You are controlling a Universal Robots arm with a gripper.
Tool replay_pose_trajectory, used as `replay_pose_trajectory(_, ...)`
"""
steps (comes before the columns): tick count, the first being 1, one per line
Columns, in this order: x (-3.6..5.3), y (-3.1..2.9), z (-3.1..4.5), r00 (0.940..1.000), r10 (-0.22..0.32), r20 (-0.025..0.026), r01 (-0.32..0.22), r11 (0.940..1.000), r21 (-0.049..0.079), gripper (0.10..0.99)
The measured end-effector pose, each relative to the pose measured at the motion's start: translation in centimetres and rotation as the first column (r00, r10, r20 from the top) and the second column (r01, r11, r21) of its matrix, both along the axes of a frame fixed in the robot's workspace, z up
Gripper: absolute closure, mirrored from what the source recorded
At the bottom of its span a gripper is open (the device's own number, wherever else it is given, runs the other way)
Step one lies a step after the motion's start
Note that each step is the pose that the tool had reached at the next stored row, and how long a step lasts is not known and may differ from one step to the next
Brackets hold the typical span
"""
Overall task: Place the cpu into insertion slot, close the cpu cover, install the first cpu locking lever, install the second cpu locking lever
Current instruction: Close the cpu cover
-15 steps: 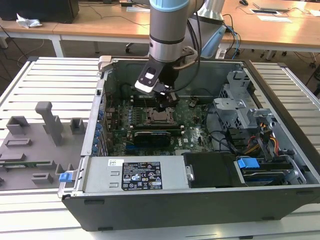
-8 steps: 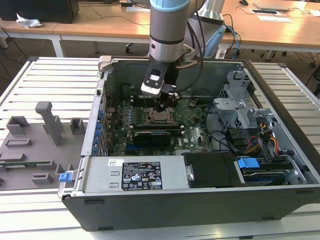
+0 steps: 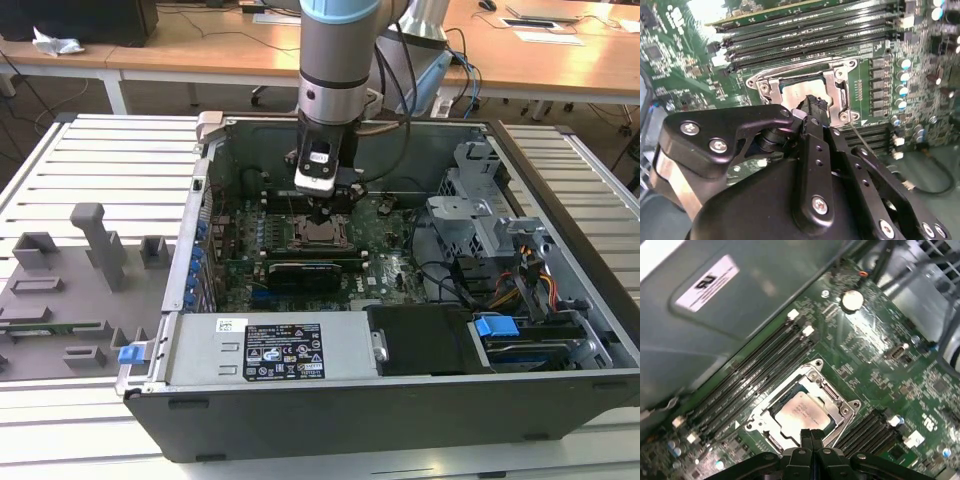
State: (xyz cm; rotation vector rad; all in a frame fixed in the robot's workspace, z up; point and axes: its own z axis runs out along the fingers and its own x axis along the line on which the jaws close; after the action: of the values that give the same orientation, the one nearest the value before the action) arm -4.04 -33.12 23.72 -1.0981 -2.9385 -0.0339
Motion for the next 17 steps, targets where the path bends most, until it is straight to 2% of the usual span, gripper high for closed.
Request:
replay_pose_trajectory(1,0.00,0.00,0.00,0.9993,0.038,0.0000,-0.038,0.9993,0.000,0.980)
replay_pose_trajectory(3,0.00,0.00,-0.01,0.9935,0.114,0.0000,-0.114,0.9935,-0.001,0.980)
replay_pose_trajectory(5,0.00,0.00,-0.01,0.9875,0.157,-0.0001,-0.157,0.9875,-0.001,0.980)
replay_pose_trajectory(8,0.00,0.00,-0.04,0.9641,0.266,0.0000,-0.266,0.9641,-0.001,0.980)
replay_pose_trajectory(10,0.00,0.00,-0.06,0.9539,0.300,-0.0001,-0.300,0.9539,-0.001,0.980)
replay_pose_trajectory(11,0.00,0.00,-0.07,0.9450,0.327,-0.0001,-0.327,0.9450,-0.001,0.980)
replay_pose_trajectory(12,0.00,0.00,-0.08,0.9387,0.345,-0.0001,-0.345,0.9386,-0.001,0.980)
replay_pose_trajectory(14,0.00,0.00,-0.11,0.9168,0.399,-0.0002,-0.399,0.9168,-0.001,0.980)
replay_pose_trajectory(16,0.00,0.00,-0.13,0.9025,0.431,-0.0001,-0.431,0.9025,-0.001,0.980)
replay_pose_trajectory(17,0.00,0.00,-0.14,0.8907,0.455,-0.0002,-0.455,0.8907,-0.001,0.980)
